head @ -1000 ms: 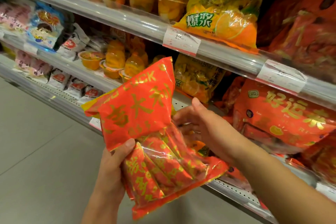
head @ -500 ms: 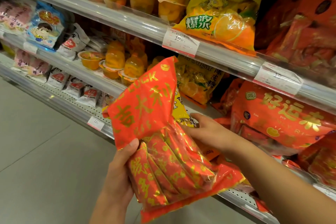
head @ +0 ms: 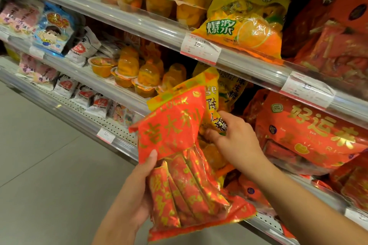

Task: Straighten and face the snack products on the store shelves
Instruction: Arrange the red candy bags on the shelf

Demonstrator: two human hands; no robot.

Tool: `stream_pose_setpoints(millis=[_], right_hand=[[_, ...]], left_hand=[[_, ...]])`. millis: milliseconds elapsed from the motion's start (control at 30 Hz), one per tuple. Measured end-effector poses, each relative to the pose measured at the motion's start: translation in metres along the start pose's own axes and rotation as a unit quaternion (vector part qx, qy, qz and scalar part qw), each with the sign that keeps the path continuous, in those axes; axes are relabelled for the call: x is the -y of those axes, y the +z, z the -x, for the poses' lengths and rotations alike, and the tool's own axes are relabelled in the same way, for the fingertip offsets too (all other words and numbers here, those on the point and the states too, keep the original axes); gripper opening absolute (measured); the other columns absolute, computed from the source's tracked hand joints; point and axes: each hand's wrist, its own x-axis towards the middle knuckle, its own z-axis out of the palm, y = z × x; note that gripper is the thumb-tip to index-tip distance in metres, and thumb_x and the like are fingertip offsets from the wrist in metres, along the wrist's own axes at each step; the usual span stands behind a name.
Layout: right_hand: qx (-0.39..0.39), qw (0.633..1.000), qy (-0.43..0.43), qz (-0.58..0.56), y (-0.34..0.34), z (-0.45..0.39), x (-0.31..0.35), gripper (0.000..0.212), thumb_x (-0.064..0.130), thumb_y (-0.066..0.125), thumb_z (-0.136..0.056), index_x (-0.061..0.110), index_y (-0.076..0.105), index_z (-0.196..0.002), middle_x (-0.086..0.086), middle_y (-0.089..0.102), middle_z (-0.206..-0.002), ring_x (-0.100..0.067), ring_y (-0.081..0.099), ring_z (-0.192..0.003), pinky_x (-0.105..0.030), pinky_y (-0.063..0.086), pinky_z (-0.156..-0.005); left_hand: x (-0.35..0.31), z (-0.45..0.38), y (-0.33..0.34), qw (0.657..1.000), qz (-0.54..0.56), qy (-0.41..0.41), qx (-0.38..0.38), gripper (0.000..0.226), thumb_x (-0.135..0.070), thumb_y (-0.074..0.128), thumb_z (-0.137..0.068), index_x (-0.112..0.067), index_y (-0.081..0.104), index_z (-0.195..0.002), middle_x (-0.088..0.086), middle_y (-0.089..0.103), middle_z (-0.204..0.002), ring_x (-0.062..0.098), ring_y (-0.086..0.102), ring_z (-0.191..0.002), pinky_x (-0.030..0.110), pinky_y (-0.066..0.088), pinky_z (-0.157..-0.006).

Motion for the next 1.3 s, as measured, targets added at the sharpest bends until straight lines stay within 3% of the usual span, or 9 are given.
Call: stream_pose_setpoints(millis=[67,167,233,333,433,567,700,833,1300], right_hand=[[-0.016,0.998,0.047,-0.048,0.000,-0.003,-0.008,0.043,0.058,0.058,-0.077,0.036,0.063,-0.114,0.010,0.073,-0.103,-0.025,0.066,-0.101,-0.045,0.054,-0.085],[-0.058,0.982,0.092,-0.156,0.006,-0.003,-0.022,0.022,0.037,0.071,-0.087,0.034,0.070,-0.109,0.014,0.074,-0.102,-0.018,0.067,-0.102,-0.043,0.054,-0.091],[-0.103,0.959,0.125,-0.233,0.012,-0.002,-0.029,0.020,0.036,0.071,-0.085,0.035,0.071,-0.105,0.013,0.075,-0.100,-0.017,0.069,-0.099,-0.047,0.055,-0.092],[-0.162,0.923,0.150,-0.316,0.023,-0.005,-0.040,0.022,0.037,0.071,-0.089,0.034,0.069,-0.110,0.011,0.074,-0.112,-0.016,0.068,-0.108,-0.050,0.053,-0.100],[-0.212,0.901,0.162,-0.343,0.025,-0.013,-0.040,0.054,0.054,0.067,-0.087,0.031,0.057,-0.135,0.009,0.063,-0.135,-0.016,0.060,-0.126,-0.046,0.047,-0.108],[-0.235,0.886,0.153,-0.368,0.023,-0.044,-0.035,0.028,0.039,0.064,-0.096,0.041,0.057,-0.123,0.009,0.066,-0.125,-0.016,0.064,-0.116,-0.045,0.051,-0.104],[-0.136,0.934,0.162,-0.288,0.045,-0.064,-0.052,0.062,0.040,0.065,-0.093,0.026,0.041,-0.148,0.000,0.064,-0.133,-0.022,0.061,-0.121,-0.047,0.046,-0.109],[-0.049,0.965,0.168,-0.195,0.042,-0.062,-0.062,0.073,0.041,0.079,-0.083,0.024,0.043,-0.144,-0.003,0.064,-0.131,-0.028,0.060,-0.121,-0.046,0.047,-0.107],[0.045,0.985,0.139,-0.097,0.027,-0.090,-0.073,0.063,0.023,0.068,-0.097,0.019,0.041,-0.153,-0.010,0.049,-0.151,-0.031,0.047,-0.137,-0.030,0.037,-0.109]], left_hand=[[-0.002,-0.005,-0.003,0.998,-0.035,0.017,-0.045,0.111,-0.062,0.085,-0.049,-0.004,0.056,-0.139,0.016,0.078,-0.087,0.018,0.077,-0.080,0.033,0.062,-0.068],[-0.002,-0.004,-0.014,0.996,0.044,0.043,-0.064,0.060,-0.044,0.069,-0.083,-0.009,0.062,-0.131,0.021,0.073,-0.117,0.036,0.072,-0.105,0.054,0.054,-0.094],[-0.001,-0.002,-0.021,0.992,0.077,0.050,-0.084,0.043,-0.039,0.061,-0.094,-0.011,0.065,-0.125,0.017,0.075,-0.113,0.035,0.074,-0.099,0.054,0.054,-0.089],[-0.003,-0.006,-0.020,0.989,0.091,0.053,-0.102,0.041,-0.039,0.059,-0.096,-0.011,0.064,-0.126,0.016,0.076,-0.109,0.033,0.075,-0.094,0.052,0.055,-0.085],[0.000,-0.009,-0.018,0.990,0.088,0.051,-0.100,0.040,-0.040,0.061,-0.095,-0.013,0.065,-0.125,0.015,0.076,-0.110,0.034,0.075,-0.095,0.053,0.055,-0.087],[0.006,-0.011,-0.016,0.992,0.065,0.053,-0.097,0.039,-0.041,0.065,-0.093,-0.016,0.065,-0.123,0.014,0.077,-0.109,0.034,0.075,-0.097,0.058,0.053,-0.094],[0.009,-0.012,-0.014,0.992,0.058,0.054,-0.101,0.041,-0.041,0.067,-0.091,-0.018,0.064,-0.125,0.013,0.076,-0.112,0.035,0.074,-0.101,0.060,0.053,-0.095],[0.006,-0.010,-0.016,0.991,0.052,0.065,-0.102,0.044,-0.042,0.069,-0.090,-0.020,0.063,-0.128,0.013,0.076,-0.113,0.035,0.074,-0.101,0.059,0.055,-0.093],[0.012,-0.022,-0.023,0.988,0.040,0.085,-0.123,0.050,-0.042,0.072,-0.085,-0.023,0.062,-0.130,0.010,0.076,-0.115,0.035,0.073,-0.104,0.062,0.053,-0.095]])
